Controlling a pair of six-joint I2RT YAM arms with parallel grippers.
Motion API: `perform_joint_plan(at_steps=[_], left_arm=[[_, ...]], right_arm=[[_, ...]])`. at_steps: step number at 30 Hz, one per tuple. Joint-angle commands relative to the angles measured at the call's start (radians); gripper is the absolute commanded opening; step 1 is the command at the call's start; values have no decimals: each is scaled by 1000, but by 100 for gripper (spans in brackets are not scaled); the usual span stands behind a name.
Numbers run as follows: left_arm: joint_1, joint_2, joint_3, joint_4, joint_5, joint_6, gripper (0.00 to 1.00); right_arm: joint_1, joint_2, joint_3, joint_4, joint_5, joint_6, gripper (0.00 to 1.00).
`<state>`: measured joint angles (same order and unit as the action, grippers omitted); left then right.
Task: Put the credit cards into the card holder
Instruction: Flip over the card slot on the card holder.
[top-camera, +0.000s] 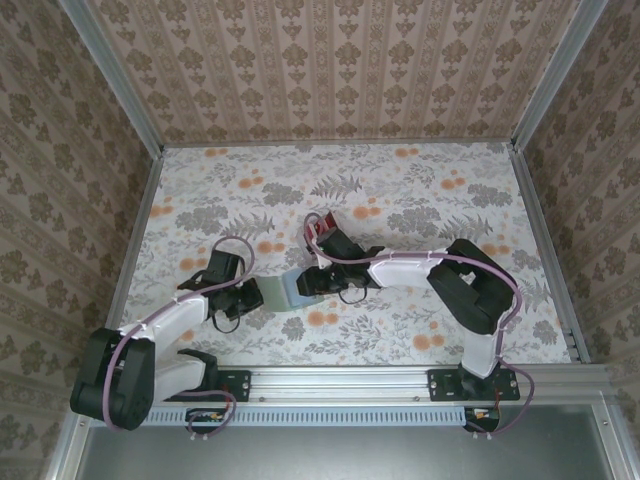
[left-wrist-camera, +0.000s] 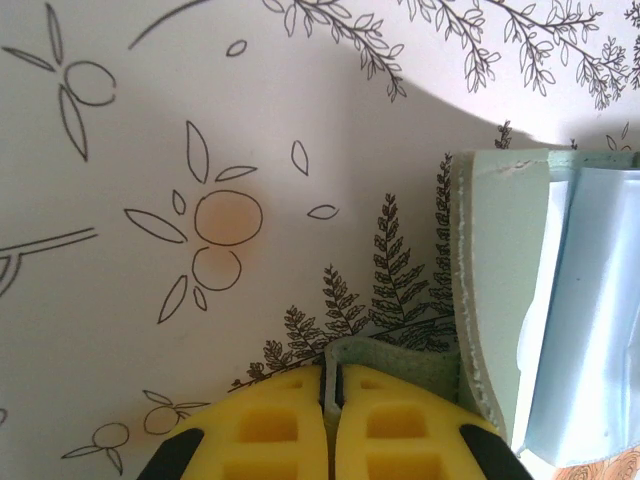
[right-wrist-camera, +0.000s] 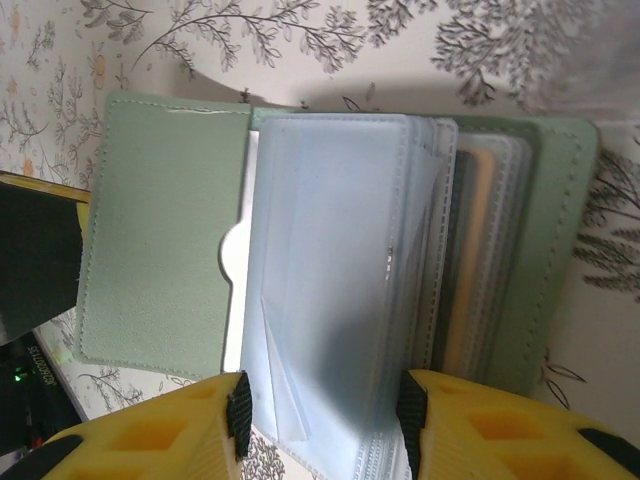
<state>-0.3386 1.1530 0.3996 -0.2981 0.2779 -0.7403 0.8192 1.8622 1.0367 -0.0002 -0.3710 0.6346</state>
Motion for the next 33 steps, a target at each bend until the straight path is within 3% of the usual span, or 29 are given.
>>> perform_joint_plan(at_steps=[1, 12, 24, 33], left_arm=[[3, 48, -32, 70, -22, 13, 0], [-8, 136, -26, 152, 13, 3, 0], [-10, 116, -22, 123, -5, 8, 0], [-8, 71, -14, 75, -23, 13, 0]], right_arm=[[18, 38, 26, -50, 21, -16, 46], [52, 94, 148, -10, -64, 30, 48], [81, 116, 210, 62, -179, 87, 49], [68, 38, 204, -29, -109, 20, 50]])
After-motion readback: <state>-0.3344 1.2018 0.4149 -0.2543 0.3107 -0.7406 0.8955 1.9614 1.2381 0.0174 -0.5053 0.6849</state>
